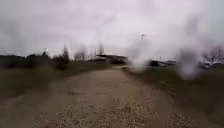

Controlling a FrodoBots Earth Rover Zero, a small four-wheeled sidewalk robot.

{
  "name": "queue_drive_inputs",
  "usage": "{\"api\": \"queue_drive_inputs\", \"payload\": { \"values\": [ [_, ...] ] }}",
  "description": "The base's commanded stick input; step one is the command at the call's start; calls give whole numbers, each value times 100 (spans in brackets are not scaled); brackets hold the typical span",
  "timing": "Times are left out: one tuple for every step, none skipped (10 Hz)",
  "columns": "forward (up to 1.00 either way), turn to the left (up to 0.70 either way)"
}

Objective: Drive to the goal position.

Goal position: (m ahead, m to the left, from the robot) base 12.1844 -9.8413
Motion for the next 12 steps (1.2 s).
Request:
{"api": "queue_drive_inputs", "payload": {
  "values": [
    [100,0],
    [100,0],
    [100,0],
    [100,0],
    [100,0],
    [100,0],
    [100,0],
    [100,0],
    [100,0],
    [100,0],
    [100,0],
    [100,0]
  ]
}}
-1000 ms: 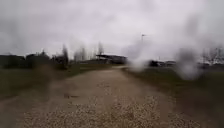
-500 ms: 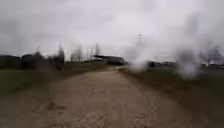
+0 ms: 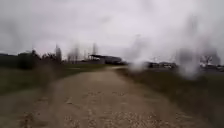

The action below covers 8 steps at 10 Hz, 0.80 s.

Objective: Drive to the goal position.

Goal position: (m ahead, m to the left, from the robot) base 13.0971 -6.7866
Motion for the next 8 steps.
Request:
{"api": "queue_drive_inputs", "payload": {
  "values": [
    [100,0],
    [100,0],
    [100,0],
    [100,0],
    [100,3],
    [100,6],
    [100,32],
    [100,19]
  ]
}}
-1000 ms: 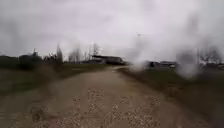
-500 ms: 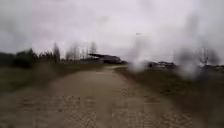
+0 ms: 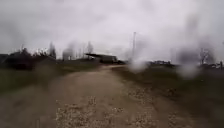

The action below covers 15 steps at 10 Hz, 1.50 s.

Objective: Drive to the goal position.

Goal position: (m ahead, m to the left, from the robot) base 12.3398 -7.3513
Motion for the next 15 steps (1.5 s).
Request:
{"api": "queue_drive_inputs", "payload": {
  "values": [
    [100,9],
    [100,3],
    [100,0],
    [100,0],
    [85,0],
    [33,0],
    [0,0],
    [0,0],
    [0,0],
    [0,0],
    [0,0],
    [0,0],
    [0,0],
    [0,0],
    [0,0]
  ]
}}
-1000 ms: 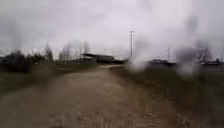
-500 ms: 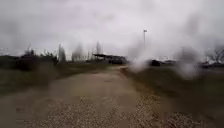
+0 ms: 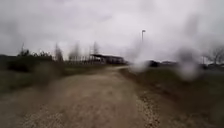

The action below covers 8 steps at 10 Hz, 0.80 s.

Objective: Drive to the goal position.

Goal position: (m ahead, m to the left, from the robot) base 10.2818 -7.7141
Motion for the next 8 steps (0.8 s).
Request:
{"api": "queue_drive_inputs", "payload": {
  "values": [
    [100,0],
    [100,0],
    [100,0],
    [100,0],
    [100,0],
    [100,0],
    [100,0],
    [100,0]
  ]
}}
